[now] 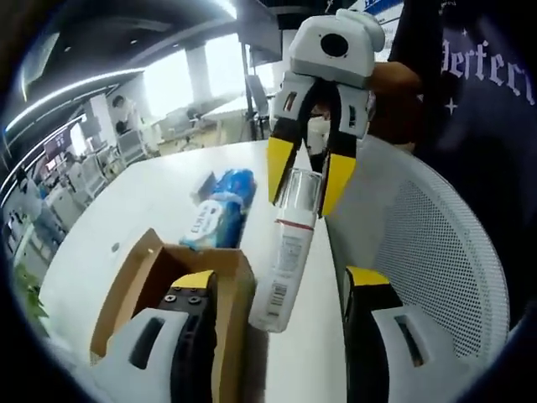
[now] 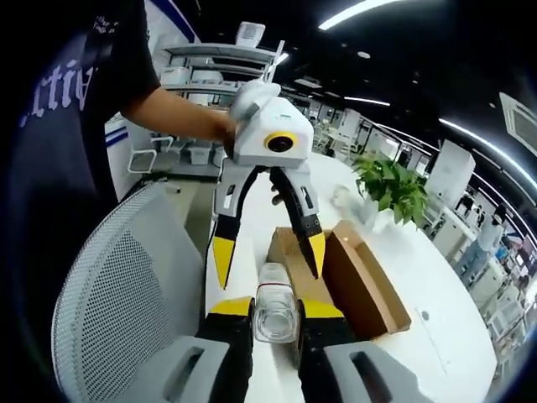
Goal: Operate the shoe box by opening the lid, removing the specified soft item, and placing it in the target area until the item is outside and the box remains undamaged.
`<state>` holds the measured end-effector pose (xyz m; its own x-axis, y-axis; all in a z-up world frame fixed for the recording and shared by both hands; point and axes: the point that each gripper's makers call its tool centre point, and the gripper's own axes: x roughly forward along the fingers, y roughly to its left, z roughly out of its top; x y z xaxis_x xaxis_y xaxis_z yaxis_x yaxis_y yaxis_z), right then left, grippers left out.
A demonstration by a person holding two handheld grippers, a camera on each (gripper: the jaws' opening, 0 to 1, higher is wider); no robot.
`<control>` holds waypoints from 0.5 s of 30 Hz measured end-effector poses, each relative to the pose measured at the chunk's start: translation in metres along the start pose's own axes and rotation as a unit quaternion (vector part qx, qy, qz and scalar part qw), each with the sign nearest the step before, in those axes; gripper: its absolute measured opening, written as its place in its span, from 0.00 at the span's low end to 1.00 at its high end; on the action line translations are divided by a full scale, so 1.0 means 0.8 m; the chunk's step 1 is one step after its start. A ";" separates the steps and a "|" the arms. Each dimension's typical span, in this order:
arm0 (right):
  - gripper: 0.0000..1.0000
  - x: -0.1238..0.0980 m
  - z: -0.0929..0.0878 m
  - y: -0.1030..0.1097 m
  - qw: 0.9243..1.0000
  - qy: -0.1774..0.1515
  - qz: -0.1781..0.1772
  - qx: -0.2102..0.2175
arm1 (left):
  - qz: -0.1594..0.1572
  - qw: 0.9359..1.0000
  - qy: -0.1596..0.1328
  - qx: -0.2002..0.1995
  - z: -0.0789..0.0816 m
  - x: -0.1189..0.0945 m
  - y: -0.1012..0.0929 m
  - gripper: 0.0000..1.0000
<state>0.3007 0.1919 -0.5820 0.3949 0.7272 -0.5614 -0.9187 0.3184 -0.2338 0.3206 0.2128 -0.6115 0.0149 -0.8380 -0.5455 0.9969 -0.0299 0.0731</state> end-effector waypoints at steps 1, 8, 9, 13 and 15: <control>0.14 -0.001 0.000 -0.002 1.000 0.001 -0.001 -0.001 | 0.002 1.000 -0.002 -0.005 0.000 -0.001 0.001 0.65; 0.14 -0.012 -0.004 -0.023 1.000 0.015 -0.003 -0.016 | 0.033 0.999 -0.019 -0.033 0.000 -0.009 0.012 0.72; 0.14 -0.014 -0.004 -0.026 1.000 0.017 -0.003 -0.018 | 0.039 0.998 -0.023 -0.036 0.001 -0.011 0.015 0.73; 0.14 -0.021 -0.008 -0.039 0.999 0.029 -0.003 -0.031 | 0.055 0.997 -0.031 -0.048 0.002 -0.015 0.019 0.79; 0.14 -0.025 -0.010 -0.046 0.999 0.034 -0.004 -0.036 | 0.065 0.996 -0.037 -0.054 0.002 -0.018 0.022 0.81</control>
<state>0.3264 0.1609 -0.5685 0.4038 0.6814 -0.6105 -0.9144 0.2787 -0.2937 0.3377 0.2231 -0.6010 0.1429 -0.8689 -0.4739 0.9894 0.1374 0.0465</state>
